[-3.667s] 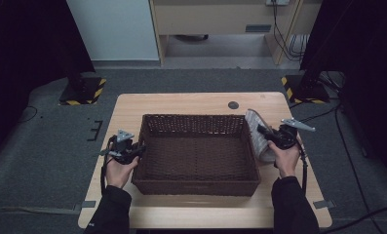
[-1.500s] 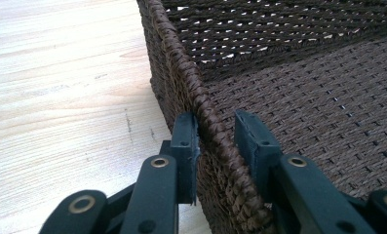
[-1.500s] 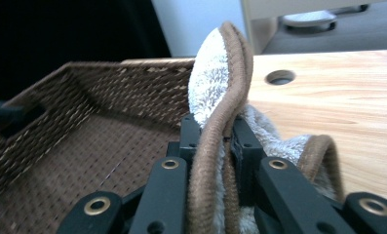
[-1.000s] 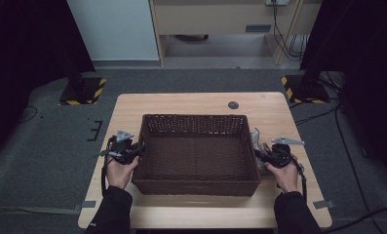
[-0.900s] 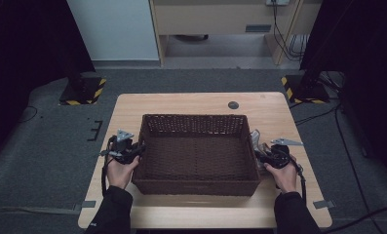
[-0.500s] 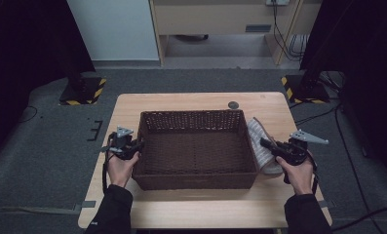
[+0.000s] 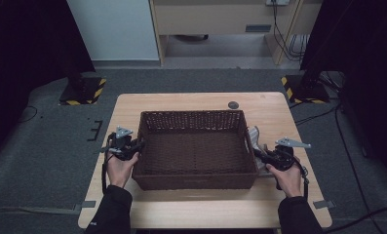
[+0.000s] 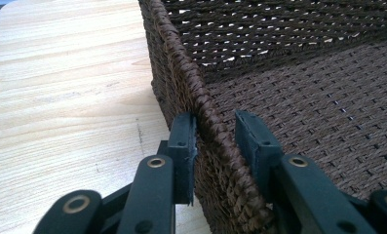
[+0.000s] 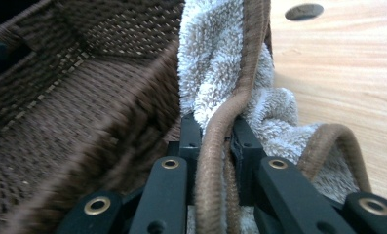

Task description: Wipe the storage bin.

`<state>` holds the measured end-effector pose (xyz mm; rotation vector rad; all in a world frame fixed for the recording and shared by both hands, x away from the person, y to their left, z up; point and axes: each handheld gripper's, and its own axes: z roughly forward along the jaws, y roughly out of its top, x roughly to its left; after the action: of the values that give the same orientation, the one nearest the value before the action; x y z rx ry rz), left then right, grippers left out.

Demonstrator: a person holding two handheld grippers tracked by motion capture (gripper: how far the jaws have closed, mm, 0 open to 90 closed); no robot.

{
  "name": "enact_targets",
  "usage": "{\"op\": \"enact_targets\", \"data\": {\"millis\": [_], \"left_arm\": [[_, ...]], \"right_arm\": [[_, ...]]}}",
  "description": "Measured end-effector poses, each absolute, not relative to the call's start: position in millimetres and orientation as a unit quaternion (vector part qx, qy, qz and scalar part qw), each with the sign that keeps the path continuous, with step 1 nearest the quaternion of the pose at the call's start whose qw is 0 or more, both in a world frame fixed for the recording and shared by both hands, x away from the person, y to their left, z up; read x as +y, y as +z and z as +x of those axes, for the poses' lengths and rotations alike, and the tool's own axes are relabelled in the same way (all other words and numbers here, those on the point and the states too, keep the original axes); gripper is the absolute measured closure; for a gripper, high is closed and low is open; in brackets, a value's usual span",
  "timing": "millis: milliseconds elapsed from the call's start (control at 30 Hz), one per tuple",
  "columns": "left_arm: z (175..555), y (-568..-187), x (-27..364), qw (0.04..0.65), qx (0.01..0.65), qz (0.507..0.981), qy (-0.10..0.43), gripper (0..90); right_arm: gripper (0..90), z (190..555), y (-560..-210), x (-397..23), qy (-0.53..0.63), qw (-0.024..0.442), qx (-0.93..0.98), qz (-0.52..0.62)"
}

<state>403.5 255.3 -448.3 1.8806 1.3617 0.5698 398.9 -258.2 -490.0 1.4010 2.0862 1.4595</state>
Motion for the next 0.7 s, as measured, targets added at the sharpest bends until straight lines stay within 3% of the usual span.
{"op": "enact_targets", "data": {"millis": [267, 500, 700], "left_arm": [[400, -447, 261, 0.390, 0.522, 0.727, 0.216, 58.6], [386, -432, 261, 0.372, 0.504, 0.746, 0.223, 58.2], [374, -435, 259, 0.356, 0.497, 0.762, 0.214, 57.8]], "right_arm": [[79.4, 405, -509, -258, 0.462, 0.104, 0.724, 0.501], [79.3, 393, -475, -271, 0.502, 0.144, 0.701, 0.486], [79.3, 373, -455, -268, 0.524, 0.140, 0.705, 0.458]]}}
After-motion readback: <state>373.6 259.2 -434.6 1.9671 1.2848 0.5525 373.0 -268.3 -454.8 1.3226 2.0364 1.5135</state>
